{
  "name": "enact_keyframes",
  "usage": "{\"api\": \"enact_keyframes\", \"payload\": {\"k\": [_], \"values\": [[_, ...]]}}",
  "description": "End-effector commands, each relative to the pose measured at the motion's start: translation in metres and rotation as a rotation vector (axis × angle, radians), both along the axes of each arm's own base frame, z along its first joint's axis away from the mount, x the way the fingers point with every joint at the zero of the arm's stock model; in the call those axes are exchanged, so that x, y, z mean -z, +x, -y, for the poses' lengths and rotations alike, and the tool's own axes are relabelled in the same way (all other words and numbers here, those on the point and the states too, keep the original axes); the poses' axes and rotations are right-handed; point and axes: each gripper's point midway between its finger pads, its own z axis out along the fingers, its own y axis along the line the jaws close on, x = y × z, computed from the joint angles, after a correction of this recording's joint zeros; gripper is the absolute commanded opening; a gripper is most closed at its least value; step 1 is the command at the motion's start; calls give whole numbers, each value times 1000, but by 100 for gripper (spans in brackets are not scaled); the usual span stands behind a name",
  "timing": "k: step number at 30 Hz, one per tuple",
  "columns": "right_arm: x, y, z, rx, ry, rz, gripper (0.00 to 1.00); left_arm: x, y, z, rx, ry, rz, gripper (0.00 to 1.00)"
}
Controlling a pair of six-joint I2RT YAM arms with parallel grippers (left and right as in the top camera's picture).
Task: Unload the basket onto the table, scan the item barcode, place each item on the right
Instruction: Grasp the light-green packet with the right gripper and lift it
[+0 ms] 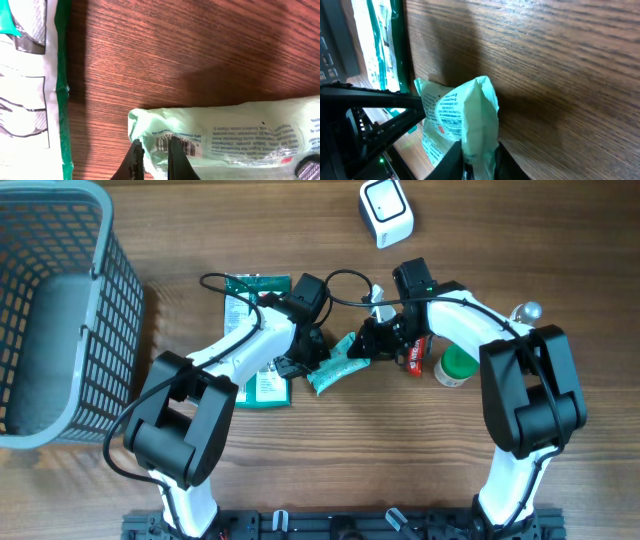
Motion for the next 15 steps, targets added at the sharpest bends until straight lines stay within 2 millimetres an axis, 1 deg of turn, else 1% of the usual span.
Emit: {"api": "enact_keyframes", "payload": {"k": [1,3,4,5,7,8,10,11,13,15], "values": [[7,-6,-5,-18,8,-13,13,15,-3,-5,22,35,-26,4],[6,-5,-6,-18,9,-10,5,5,5,-5,30,23,-2,4],[6,-5,-6,-18,9,-9,4,-4,11,-6,42,16,18,4],[6,-4,-6,-18,10,-5,4,-17,19,-8,47,5,44,4],[6,-2,-6,-18,10,8,4,-55,41,-14,46,-26,123,4],[6,-1,-6,-18,11,12,4,-70,49,-18,28,-37,153,4],[7,1,-6,-18,3,25,4,-107,66,-34,-18,-66,242,4],[7,1,-6,-26,5,32,4,-118,72,-41,-18,-72,279,4],[6,2,-6,-10,1,22,4,-137,79,-57,21,-66,349,4],[1,9,-2,-3,-31,62,4,-146,84,-78,64,-18,399,4]]}}
